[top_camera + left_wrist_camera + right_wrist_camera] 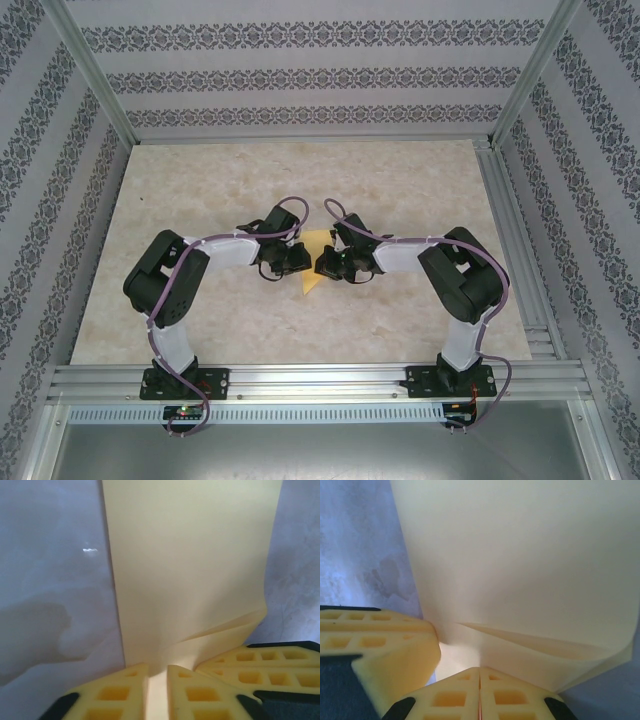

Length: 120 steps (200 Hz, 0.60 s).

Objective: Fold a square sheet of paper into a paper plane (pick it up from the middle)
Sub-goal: Third fold the triangle at the center of the table.

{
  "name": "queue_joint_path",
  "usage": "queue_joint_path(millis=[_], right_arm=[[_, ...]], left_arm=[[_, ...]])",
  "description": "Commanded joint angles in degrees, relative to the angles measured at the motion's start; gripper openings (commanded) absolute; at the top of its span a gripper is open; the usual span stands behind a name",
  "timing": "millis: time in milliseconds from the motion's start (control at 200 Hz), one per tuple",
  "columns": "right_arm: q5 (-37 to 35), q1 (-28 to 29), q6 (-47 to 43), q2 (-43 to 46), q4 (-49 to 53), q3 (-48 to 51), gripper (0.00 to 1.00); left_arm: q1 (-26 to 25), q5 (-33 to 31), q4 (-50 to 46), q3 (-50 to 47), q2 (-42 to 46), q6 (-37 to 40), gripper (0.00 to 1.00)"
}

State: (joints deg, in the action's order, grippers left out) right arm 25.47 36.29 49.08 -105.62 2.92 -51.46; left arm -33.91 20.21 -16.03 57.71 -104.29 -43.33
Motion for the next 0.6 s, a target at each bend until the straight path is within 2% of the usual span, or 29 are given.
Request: queue_joint_path(millis=[0,140,280,425,594], right_arm=[[-5.2,0.8,3.6,-0.4,0.5,2.2,0.08],[-5.9,0.7,6.6,0.1,-1.6,3.6,0.08],[-5.8,0.5,7.7,-0.1,-2.3,4.0,0.08],[-5.4,0.2,8.4,-0.3,-3.2,4.4,0.08],[-5.0,0.1,8.6,-0.5,-3.5,4.4,0.08]], left_arm=[[-2.0,-0.2,1.0,0.0,4.1,0.1,0.24],[-3.5,-0.8,3.7,-4.8,7.9,-3.0,0.25],[-3.8,-0.6,6.3,-9.0,10.1,-6.0,0.16],[-4.8,1.4,9.0,-10.3,9.2,-7.5,0.11],[-5.3,2.5,10.9,-10.1,6.9,-8.4,0.1]])
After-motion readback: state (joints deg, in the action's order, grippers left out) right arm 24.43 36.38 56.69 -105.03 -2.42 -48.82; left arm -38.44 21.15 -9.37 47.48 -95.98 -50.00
